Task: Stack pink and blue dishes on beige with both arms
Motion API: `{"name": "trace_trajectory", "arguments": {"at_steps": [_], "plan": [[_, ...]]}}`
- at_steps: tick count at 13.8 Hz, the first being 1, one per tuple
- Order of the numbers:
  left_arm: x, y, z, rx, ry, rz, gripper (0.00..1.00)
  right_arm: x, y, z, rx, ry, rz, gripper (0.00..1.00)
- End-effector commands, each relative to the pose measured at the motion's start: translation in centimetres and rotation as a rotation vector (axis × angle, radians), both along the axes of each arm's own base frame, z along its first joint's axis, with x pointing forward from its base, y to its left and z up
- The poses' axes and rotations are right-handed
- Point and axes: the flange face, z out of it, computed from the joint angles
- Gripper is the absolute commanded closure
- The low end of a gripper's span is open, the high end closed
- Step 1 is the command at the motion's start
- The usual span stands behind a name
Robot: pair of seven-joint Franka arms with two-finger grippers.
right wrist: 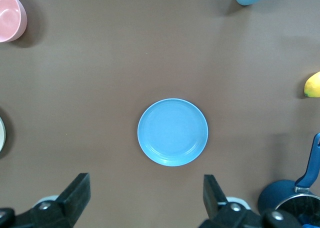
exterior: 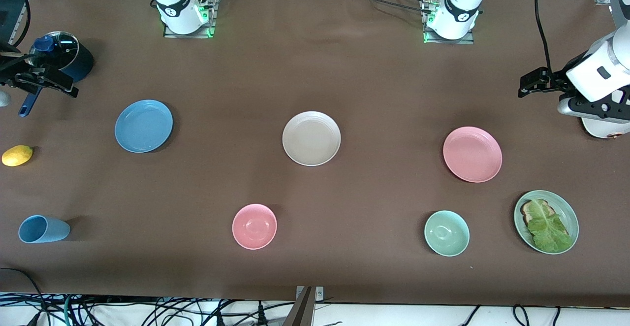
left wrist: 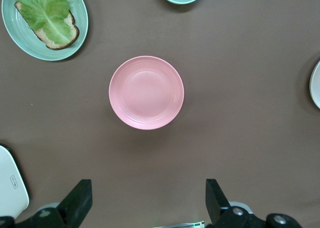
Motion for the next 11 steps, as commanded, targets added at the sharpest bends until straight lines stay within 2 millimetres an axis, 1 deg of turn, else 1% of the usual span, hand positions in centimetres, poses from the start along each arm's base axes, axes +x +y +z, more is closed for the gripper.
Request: {"name": "trace_trajectory", "arguments": {"at_steps": [1,11], "plan": [[0.28,0.29,0.57,-0.015,-0.009,-0.014,0.0,-0.09,-0.11,0.73,-0.012,0.004,0.004,0.0],[0.28,0.21,0.57,-0.015,-0.009,-0.015,0.0,-0.18,0.06,0.66,-0.011,0.013,0.006,0.0]]}}
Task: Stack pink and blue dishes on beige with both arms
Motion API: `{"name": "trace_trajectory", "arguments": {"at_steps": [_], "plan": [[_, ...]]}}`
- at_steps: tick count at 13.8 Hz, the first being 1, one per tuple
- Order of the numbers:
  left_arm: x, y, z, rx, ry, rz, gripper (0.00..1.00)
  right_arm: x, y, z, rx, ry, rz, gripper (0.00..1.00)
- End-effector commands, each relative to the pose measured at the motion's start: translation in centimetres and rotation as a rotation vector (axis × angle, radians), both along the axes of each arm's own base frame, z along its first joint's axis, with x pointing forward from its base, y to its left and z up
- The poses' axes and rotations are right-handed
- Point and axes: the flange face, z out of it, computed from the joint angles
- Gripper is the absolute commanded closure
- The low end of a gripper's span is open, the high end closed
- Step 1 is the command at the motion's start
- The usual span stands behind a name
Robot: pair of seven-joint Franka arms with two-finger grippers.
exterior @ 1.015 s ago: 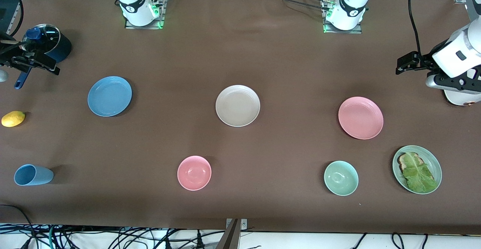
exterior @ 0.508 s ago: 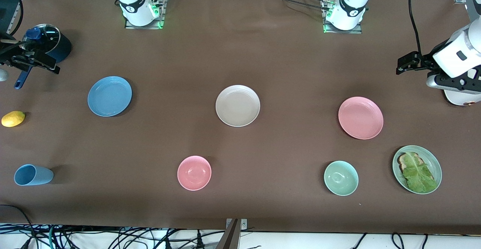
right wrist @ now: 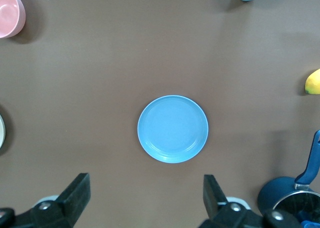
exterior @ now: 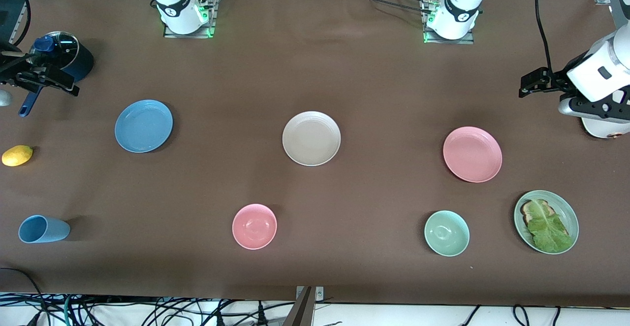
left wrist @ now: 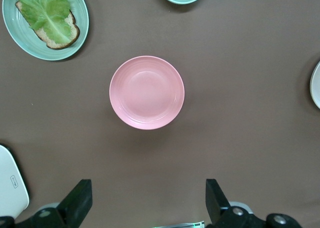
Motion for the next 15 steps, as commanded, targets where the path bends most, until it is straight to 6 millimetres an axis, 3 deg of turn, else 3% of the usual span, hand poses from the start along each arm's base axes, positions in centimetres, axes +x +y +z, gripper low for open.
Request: {"name": "trace_trajectory", "arguments": {"at_steps": [1,12,15], "plan": [[0.3,0.2,0.6,-0.015,-0.009,-0.016,0.0,-0.1,0.0,0.7,-0.012,0.003,0.006,0.0],[0.3,0.2,0.7,-0.014,-0.012,-0.013,0.0,-0.2,-0.1,0.6,-0.011,0.014,0.005,0.0],[1.8,-0.1,-1.6,-0.02,0.026,-0.026,0.0,-0.2,0.0,0.7,-0.011,0.012,0.006,0.0]]}}
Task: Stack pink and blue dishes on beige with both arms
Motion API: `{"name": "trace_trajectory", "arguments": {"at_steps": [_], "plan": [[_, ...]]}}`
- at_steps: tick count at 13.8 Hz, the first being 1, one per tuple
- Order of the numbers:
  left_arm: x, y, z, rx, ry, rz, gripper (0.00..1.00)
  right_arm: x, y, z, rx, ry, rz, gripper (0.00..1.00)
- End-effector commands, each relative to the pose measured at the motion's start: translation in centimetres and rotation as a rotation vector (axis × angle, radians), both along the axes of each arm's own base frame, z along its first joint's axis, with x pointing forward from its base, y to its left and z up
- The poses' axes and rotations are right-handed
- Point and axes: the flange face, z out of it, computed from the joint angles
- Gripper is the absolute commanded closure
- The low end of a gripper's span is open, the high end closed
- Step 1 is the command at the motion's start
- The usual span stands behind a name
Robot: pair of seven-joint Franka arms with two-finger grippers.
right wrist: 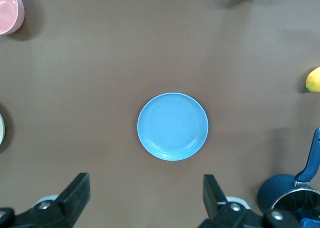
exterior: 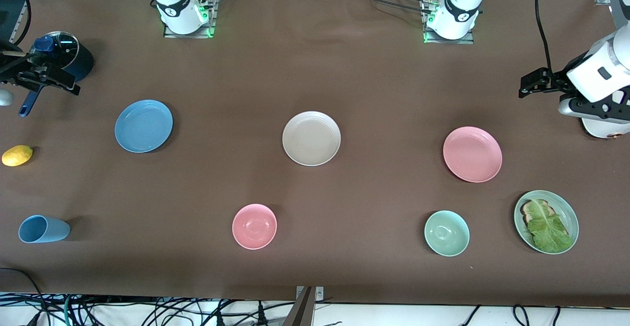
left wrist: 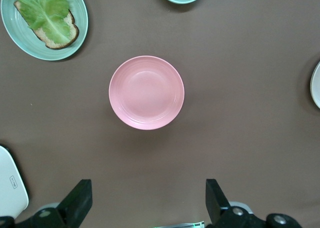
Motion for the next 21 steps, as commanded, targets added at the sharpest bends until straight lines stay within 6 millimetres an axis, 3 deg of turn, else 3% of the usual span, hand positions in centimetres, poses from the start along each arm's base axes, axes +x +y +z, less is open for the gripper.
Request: {"name": "trace_trajectory", "arguments": {"at_steps": [1,5,10,13,18,21], "plan": [[1.7,0.1,-1.5,-0.021,0.024,-0.02,0.0,-0.1,0.0,0.7,-0.011,0.004,0.006,0.0],[3.8,2.0,-7.7,-0.029,0.128,0.02,0.0,-0.1,0.0,0.7,-0.011,0.004,0.006,0.0],[6.5,6.5,-11.4,0.014,0.088,0.049,0.0,-0.1,0.0,0.7,-0.011,0.006,0.005,0.0],[7.5,9.1,-15.4,0.007,0.077,0.071,0.0,-0.1,-0.1,0.7,-0.011,0.006,0.004,0.0],[6.4,10.7,-19.5,0.011,0.017,0.052,0.0,-0.1,-0.2,0.7,-0.011,0.007,0.002,0.0],[4.8,11.1,-23.8,0.02,-0.03,0.062,0.0,-0.1,-0.1,0.7,-0.011,0.007,0.004,0.0]]}}
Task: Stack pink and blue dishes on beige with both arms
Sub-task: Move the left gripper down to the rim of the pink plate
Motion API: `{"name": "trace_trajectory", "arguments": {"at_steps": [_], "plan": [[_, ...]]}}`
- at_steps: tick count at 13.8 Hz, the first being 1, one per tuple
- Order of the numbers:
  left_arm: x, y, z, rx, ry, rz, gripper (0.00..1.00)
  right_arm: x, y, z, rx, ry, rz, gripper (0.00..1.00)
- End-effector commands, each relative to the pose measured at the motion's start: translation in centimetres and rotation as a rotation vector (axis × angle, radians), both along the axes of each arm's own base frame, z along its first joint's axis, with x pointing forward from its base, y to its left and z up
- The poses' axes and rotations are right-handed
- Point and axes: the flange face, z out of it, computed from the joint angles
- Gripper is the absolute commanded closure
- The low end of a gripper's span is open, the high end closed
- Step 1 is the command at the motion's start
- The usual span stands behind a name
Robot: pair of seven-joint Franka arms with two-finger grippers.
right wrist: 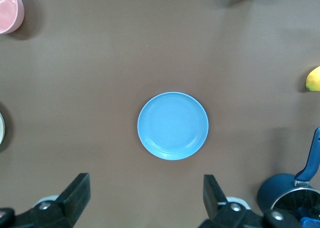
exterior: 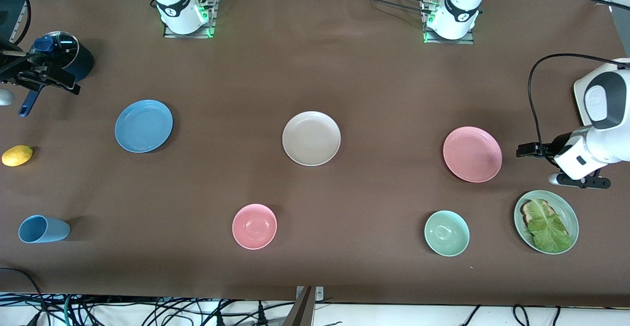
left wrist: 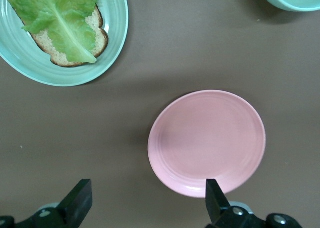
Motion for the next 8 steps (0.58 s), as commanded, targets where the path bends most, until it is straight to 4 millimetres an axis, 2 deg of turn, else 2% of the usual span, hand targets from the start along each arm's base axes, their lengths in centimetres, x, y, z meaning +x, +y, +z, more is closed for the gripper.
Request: {"name": "trace_trajectory", "arguments": {"at_steps": [1,4,8], "plan": [[-2.4,0.5,-2.8,0.016,-0.041,-0.013,0.0,-0.1,-0.1,0.7,-0.011,0.004,0.004,0.0],[-3.4,1.8,-6.2,0.018,-0.074,0.01,0.0,-0.1,-0.2,0.7,-0.009,0.007,0.002,0.0],[-5.4,1.1,-9.4,0.016,-0.133,0.018,0.0,-0.2,-0.3,0.6,-0.009,0.013,-0.002,0.0]]}}
